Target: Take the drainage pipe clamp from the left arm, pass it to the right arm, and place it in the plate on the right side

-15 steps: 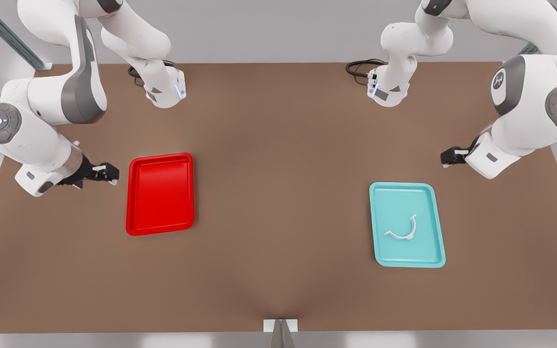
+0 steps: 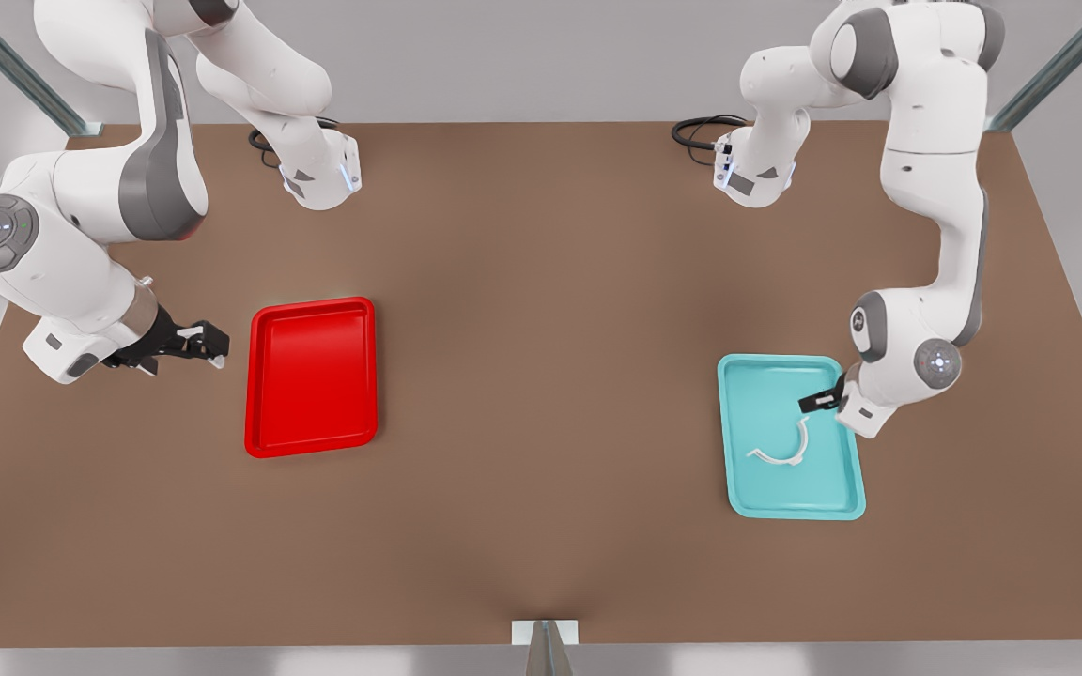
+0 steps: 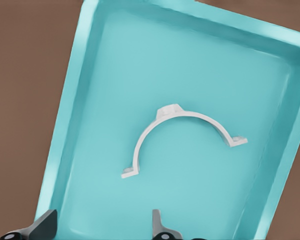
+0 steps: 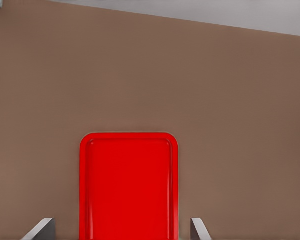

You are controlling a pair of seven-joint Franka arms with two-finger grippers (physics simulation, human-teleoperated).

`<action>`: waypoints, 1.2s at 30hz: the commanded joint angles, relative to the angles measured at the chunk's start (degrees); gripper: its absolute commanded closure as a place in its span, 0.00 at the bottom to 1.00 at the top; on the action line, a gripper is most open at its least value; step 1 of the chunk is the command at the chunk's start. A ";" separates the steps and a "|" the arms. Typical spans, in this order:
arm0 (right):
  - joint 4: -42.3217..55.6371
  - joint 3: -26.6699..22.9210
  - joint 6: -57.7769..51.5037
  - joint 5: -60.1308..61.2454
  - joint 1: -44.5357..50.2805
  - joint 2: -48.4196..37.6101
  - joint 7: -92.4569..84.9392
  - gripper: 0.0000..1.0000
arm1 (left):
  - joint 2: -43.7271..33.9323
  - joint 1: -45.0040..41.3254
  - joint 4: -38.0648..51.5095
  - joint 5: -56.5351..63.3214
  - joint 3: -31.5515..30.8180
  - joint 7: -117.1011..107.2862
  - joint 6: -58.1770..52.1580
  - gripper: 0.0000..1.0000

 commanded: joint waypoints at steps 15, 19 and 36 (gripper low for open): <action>0.12 0.14 0.22 0.04 0.00 0.11 0.19 0.00 | 5.65 -0.84 -3.58 0.02 -0.06 -5.26 23.02 0.24; 0.12 0.14 0.22 0.04 0.00 0.11 0.19 0.00 | 6.09 -1.37 -4.11 0.02 -0.06 -4.99 22.93 0.36; 0.12 0.40 0.05 0.04 0.18 0.11 0.19 0.00 | 6.35 -2.16 -4.64 0.02 -0.06 -4.55 22.93 0.68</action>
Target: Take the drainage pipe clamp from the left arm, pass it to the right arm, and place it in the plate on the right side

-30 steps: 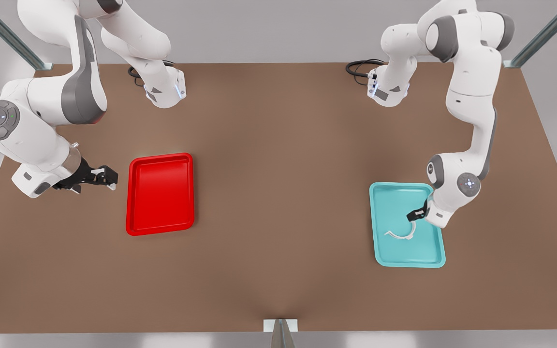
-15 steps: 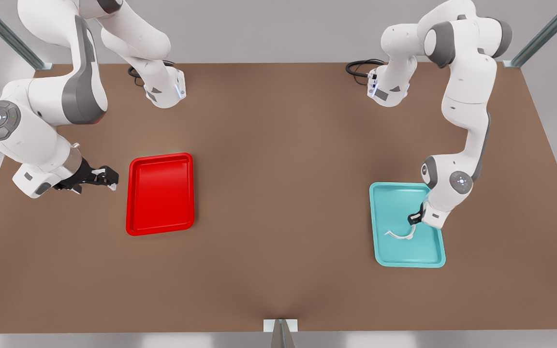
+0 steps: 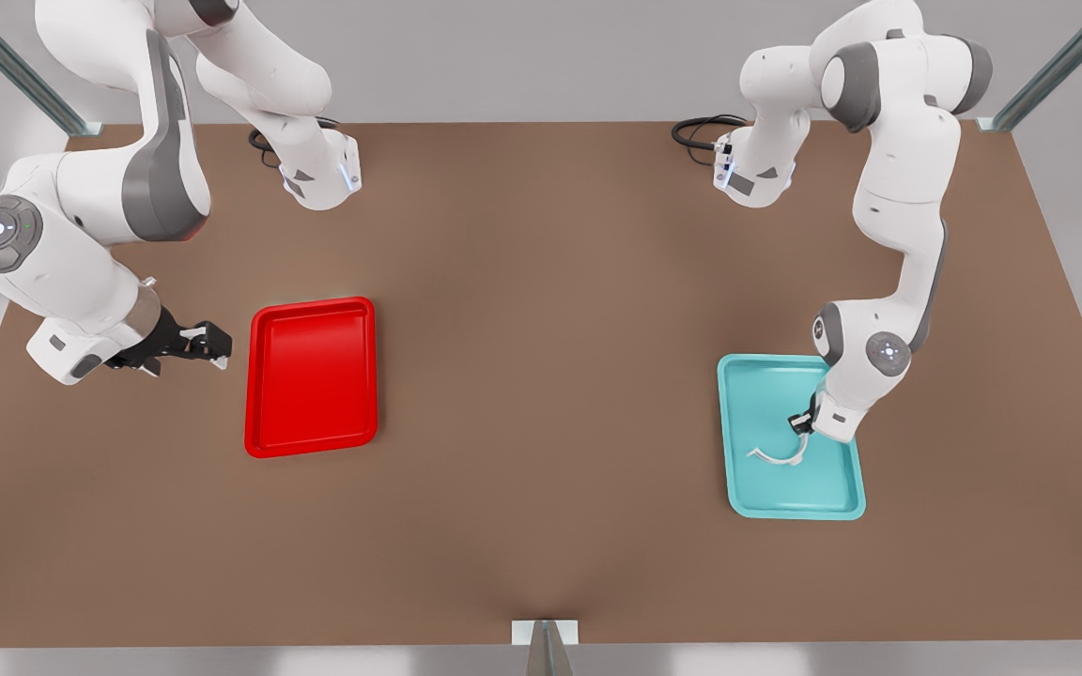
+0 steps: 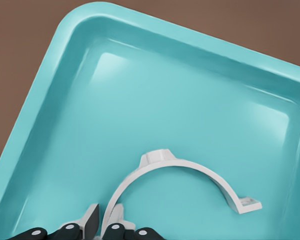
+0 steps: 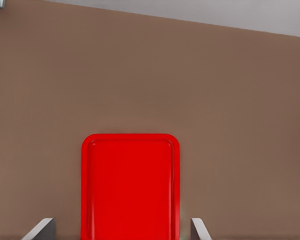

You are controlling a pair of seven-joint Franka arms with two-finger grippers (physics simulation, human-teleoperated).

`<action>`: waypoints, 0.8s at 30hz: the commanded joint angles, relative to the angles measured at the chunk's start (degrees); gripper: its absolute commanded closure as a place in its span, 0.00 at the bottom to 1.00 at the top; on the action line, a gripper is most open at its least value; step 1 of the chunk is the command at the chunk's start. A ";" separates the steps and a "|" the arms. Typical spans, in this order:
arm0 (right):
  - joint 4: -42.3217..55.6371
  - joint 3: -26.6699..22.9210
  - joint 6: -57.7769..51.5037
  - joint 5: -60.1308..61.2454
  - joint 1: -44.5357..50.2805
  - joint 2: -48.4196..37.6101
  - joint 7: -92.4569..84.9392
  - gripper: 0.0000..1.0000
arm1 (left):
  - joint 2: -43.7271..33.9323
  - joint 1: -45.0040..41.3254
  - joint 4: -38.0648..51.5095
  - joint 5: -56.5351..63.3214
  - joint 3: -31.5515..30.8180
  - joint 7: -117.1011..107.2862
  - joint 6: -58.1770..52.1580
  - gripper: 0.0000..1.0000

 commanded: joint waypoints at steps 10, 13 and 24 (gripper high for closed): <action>0.03 0.11 -0.04 0.04 0.23 -0.15 0.47 0.00 | -0.71 0.00 0.39 0.02 0.00 -0.41 -1.93 0.79; 0.03 0.20 -0.04 0.04 0.32 -0.15 0.47 0.00 | -4.75 -2.28 4.00 0.19 -0.09 0.11 -13.36 0.79; 0.30 3.54 1.01 0.12 0.76 0.55 0.74 0.00 | 0.16 -27.60 27.90 -4.29 -1.40 -33.89 -28.30 0.79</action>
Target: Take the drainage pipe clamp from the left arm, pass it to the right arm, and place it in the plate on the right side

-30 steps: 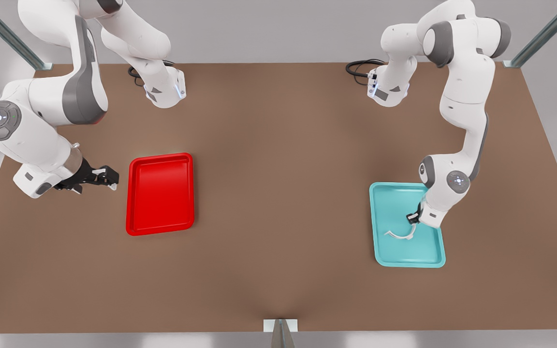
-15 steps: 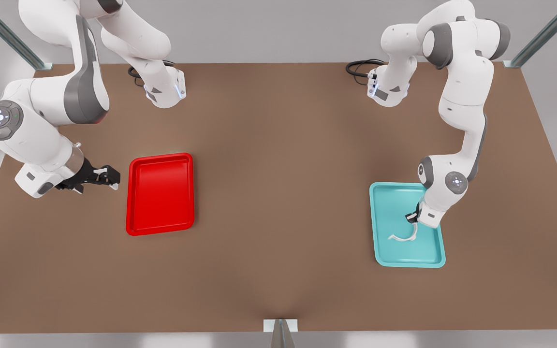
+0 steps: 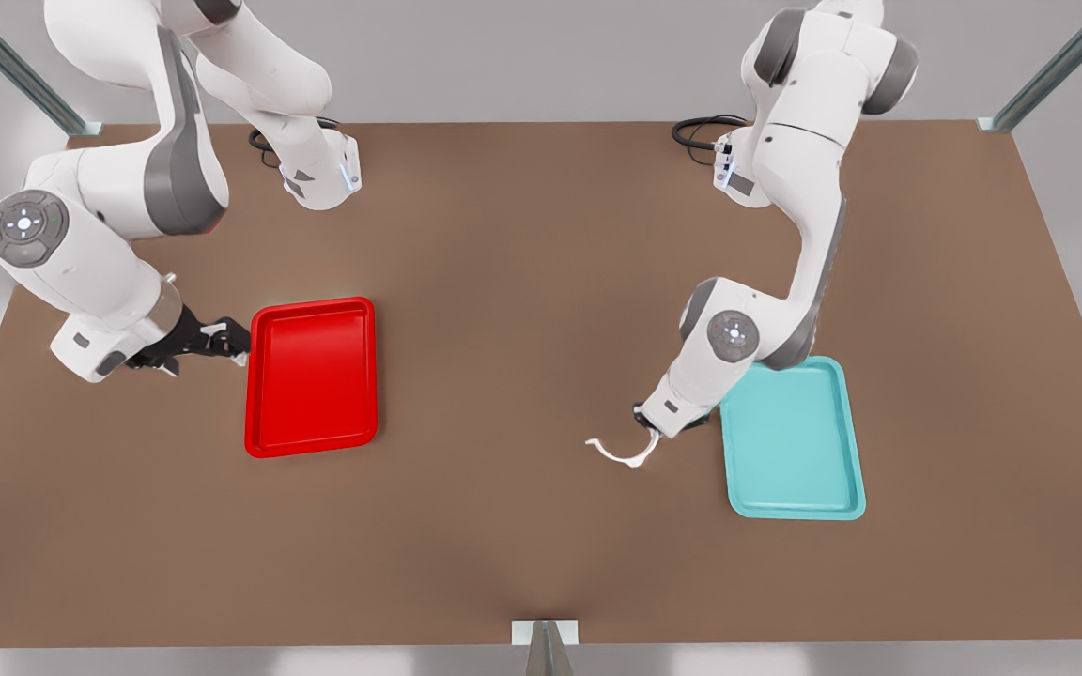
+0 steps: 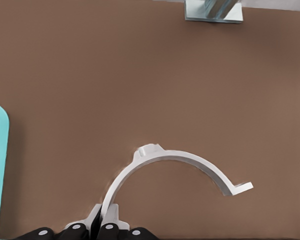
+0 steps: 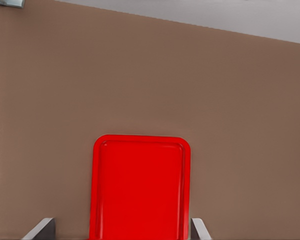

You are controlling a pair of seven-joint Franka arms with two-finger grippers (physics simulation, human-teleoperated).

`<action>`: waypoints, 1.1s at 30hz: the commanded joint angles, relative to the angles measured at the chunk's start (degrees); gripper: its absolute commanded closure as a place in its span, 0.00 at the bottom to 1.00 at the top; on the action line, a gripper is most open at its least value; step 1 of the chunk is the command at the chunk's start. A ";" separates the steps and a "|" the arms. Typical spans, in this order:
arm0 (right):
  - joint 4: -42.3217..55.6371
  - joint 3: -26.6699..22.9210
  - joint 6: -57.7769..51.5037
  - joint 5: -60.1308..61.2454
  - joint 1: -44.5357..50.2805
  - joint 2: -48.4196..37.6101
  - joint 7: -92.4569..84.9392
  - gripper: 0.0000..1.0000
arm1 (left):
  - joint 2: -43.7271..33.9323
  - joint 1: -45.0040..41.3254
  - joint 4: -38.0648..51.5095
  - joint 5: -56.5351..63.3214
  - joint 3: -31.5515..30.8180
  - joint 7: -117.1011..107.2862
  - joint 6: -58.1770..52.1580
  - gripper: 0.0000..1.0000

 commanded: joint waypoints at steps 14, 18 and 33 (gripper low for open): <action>3.44 0.74 16.12 3.93 14.66 12.54 4.67 0.00 | 9.74 -10.90 15.61 -4.55 -5.65 -29.53 11.37 0.79; 3.35 0.74 22.89 4.20 17.21 16.14 4.32 0.00 | 9.74 -11.07 16.05 -4.64 -5.83 -29.97 11.37 0.79; -3.42 2.32 32.91 4.28 17.48 21.50 -6.22 0.17 | 9.92 -11.95 15.96 -4.37 -6.71 -28.47 11.28 0.79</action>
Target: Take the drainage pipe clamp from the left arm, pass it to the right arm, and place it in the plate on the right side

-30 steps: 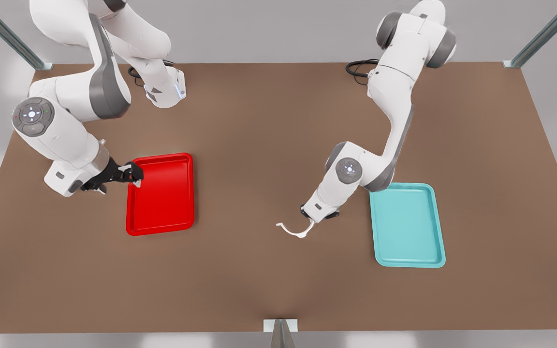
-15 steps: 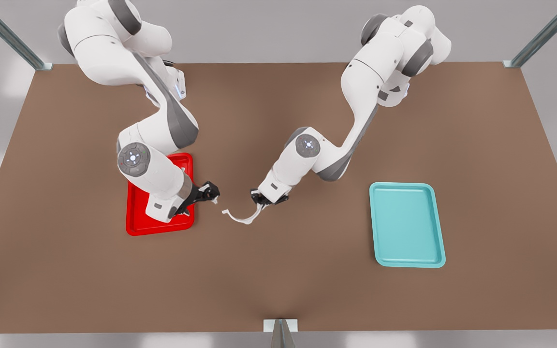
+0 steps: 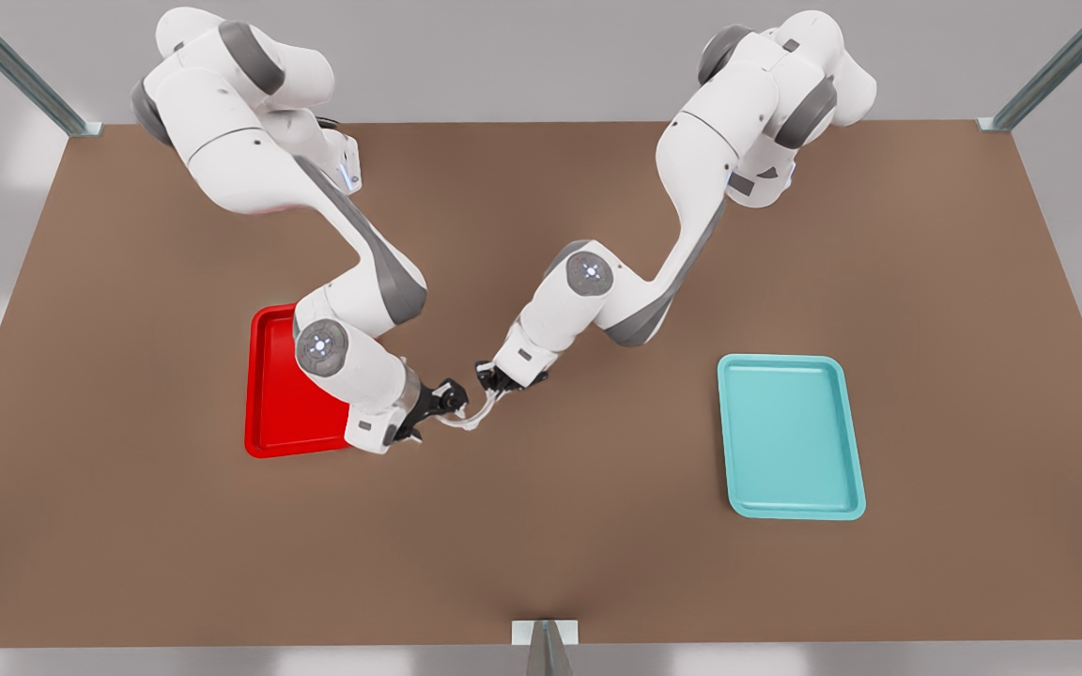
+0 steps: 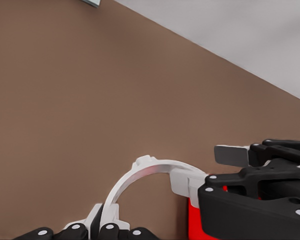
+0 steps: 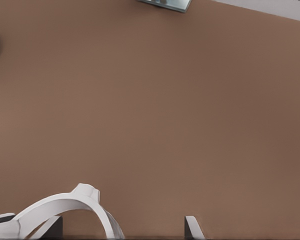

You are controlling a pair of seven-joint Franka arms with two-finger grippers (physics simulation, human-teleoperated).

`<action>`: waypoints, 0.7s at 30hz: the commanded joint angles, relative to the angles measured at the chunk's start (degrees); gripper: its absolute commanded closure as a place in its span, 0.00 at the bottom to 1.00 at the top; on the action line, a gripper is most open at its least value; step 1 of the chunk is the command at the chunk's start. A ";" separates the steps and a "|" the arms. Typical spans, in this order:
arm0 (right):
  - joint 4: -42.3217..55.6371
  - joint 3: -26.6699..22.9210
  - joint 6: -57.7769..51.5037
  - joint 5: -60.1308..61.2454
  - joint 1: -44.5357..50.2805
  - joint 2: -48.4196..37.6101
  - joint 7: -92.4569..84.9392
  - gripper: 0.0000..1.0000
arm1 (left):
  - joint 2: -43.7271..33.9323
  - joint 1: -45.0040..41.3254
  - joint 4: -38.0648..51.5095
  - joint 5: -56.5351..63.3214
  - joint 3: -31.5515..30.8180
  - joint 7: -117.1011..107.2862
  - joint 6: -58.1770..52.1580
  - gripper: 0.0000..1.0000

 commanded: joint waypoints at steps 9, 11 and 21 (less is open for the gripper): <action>-1.82 0.22 1.73 -0.20 0.47 0.62 -7.01 0.64 | -0.16 0.07 0.04 -0.35 -0.06 -3.00 0.18 0.79; -1.82 0.22 1.73 -0.56 0.47 0.54 -6.75 0.79 | -0.16 0.07 0.04 -0.44 -0.06 -3.00 0.09 0.79; -1.74 0.31 0.77 -0.47 -3.04 -1.22 -6.31 0.79 | -6.23 3.23 0.48 -2.99 -1.12 -1.50 -12.65 0.00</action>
